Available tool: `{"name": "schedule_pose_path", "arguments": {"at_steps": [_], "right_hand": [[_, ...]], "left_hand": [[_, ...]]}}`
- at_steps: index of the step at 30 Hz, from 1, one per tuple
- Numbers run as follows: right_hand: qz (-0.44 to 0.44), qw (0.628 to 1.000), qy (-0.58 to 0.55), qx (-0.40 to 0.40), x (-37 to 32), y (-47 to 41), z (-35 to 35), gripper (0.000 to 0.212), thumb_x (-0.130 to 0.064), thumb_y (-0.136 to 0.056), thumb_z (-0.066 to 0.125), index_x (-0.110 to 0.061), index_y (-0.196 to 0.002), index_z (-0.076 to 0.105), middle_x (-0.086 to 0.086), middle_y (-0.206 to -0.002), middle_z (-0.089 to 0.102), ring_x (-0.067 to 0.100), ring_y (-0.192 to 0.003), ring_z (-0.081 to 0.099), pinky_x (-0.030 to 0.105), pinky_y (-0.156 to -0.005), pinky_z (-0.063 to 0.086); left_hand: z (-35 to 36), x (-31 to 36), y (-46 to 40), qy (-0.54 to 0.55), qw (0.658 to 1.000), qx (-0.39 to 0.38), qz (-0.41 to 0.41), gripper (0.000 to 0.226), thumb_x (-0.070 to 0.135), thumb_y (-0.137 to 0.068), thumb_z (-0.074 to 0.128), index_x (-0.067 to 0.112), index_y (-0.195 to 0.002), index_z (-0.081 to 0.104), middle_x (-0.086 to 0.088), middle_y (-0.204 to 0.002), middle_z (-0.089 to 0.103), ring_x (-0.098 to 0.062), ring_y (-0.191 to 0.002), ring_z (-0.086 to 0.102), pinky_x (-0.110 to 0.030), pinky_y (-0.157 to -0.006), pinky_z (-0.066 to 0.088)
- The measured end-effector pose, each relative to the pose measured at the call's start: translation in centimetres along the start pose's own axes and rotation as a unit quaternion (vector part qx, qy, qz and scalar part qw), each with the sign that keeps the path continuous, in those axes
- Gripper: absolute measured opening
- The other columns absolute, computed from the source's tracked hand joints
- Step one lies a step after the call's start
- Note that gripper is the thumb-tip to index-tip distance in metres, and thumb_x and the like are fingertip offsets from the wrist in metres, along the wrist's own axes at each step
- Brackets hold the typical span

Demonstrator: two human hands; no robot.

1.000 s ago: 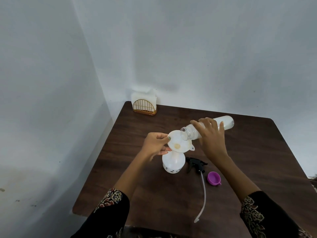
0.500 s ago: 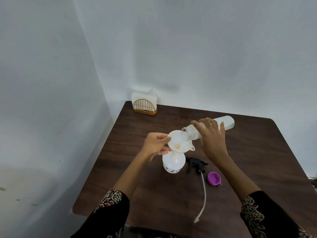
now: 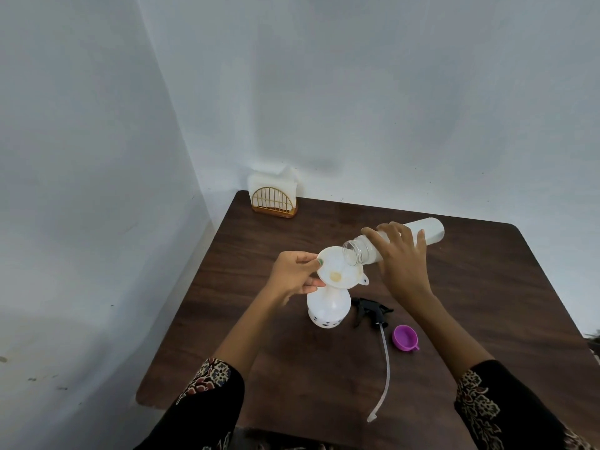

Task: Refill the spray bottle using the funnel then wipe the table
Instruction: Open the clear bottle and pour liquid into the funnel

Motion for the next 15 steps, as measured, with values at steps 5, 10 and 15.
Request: {"name": "schedule_pose_path", "arguments": {"at_steps": [5, 10, 15], "right_hand": [[-0.002, 1.0, 0.001, 0.0, -0.07, -0.06, 0.01, 0.084, 0.01, -0.05, 0.079, -0.026, -0.118, 0.046, 0.01, -0.112, 0.061, 0.036, -0.112, 0.052, 0.072, -0.091, 0.035], [-0.002, 1.0, -0.001, 0.005, -0.11, -0.12, 0.0, 0.085, 0.012, -0.05, 0.078, -0.026, -0.119, 0.047, 0.01, -0.112, 0.061, 0.035, -0.112, 0.05, 0.072, -0.092, 0.033], [-0.004, 1.0, 0.004, 0.002, -0.02, -0.14, 0.17, 0.086, 0.013, -0.048, 0.079, -0.025, -0.12, 0.05, 0.01, -0.113, 0.06, 0.036, -0.112, 0.052, 0.071, -0.092, 0.033]], "left_hand": [[0.02, 0.03, 0.02, 0.0, 1.0, -0.001, 0.0, 0.028, 0.021, -0.091, 0.06, 0.009, -0.116, 0.063, -0.007, -0.102, 0.071, -0.013, -0.073, 0.072, -0.021, -0.06, 0.057], [0.0, 0.02, 0.08, -0.003, 1.0, -0.003, 0.0, 0.028, 0.021, -0.091, 0.061, 0.01, -0.116, 0.064, -0.007, -0.103, 0.071, -0.015, -0.077, 0.072, -0.022, -0.062, 0.058], [-0.05, -0.01, 0.16, 0.007, 1.0, -0.005, -0.001, 0.026, 0.021, -0.091, 0.06, 0.01, -0.114, 0.064, -0.006, -0.099, 0.072, -0.013, -0.073, 0.072, -0.024, -0.064, 0.057]]}}
Point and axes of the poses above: each hand's wrist, its own y-axis away from the middle knuckle, its own z-axis out of the palm, x = y × z, the point moved 5 cm from there along -y, towards the middle knuckle
